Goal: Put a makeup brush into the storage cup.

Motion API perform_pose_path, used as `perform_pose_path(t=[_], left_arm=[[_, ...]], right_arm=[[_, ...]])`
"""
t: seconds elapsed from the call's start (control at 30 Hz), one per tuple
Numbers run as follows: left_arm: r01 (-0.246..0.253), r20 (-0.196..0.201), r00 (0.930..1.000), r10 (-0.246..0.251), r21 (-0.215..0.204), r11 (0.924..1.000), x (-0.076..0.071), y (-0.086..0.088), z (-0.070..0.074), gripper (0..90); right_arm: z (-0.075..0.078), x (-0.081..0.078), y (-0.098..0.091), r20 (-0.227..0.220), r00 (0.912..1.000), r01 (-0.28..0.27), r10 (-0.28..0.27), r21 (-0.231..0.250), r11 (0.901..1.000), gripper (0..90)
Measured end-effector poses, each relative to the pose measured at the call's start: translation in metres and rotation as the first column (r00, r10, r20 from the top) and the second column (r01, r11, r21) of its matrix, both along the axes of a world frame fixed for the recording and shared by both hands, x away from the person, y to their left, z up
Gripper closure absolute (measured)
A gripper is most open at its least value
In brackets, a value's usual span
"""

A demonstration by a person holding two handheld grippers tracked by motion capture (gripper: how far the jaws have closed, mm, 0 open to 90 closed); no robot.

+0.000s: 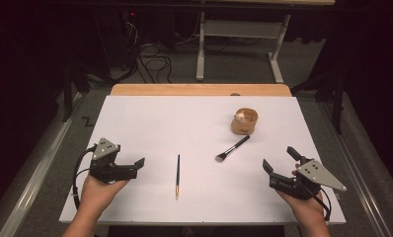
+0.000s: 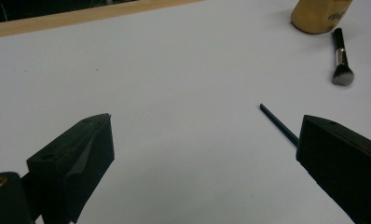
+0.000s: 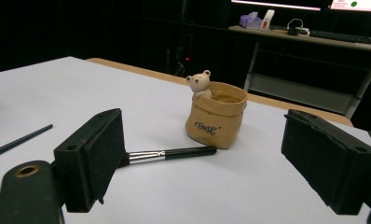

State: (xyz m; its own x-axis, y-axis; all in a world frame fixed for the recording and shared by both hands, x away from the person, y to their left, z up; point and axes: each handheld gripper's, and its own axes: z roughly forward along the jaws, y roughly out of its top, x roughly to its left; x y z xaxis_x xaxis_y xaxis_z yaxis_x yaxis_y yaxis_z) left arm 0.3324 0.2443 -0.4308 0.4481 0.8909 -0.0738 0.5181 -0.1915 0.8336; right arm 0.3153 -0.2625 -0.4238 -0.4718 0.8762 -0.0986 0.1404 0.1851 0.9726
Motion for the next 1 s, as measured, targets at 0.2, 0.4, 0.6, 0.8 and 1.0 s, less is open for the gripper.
perform_pose_path(t=[0.2,0.4,0.6,0.8,1.0], left_arm=[[0.019,-0.057,0.9982,-0.018,0.016,0.9997,0.003,-0.006,-0.006,4.8],[0.032,-0.118,0.9927,-0.026,0.047,0.9984,0.007,-0.015,-0.014,5.4],[0.063,-0.186,0.9816,-0.044,0.093,0.9937,0.011,-0.024,-0.02,7.1],[0.084,-0.26,0.9644,-0.049,0.127,0.9884,0.014,-0.03,-0.022,8.5],[0.106,-0.362,0.9311,-0.045,0.149,0.9831,0.019,-0.034,-0.026,11.7]], right_arm=[[0.0,-0.001,-0.002,-0.011,0.9999,0.001,-0.001,0.007,1.0,14.2],[0.001,-0.002,-0.005,-0.004,1.0,0.0,0.0,0.013,0.9999,14.3],[-0.001,-0.002,-0.006,-0.01,1.0,0.0,0.001,0.017,0.9999,14.3],[-0.001,-0.005,-0.007,-0.012,0.9999,0.0,0.0,0.02,0.9998,14.4],[0.0,-0.006,-0.009,-0.013,0.9999,-0.003,0.003,0.023,0.9997,14.4]])
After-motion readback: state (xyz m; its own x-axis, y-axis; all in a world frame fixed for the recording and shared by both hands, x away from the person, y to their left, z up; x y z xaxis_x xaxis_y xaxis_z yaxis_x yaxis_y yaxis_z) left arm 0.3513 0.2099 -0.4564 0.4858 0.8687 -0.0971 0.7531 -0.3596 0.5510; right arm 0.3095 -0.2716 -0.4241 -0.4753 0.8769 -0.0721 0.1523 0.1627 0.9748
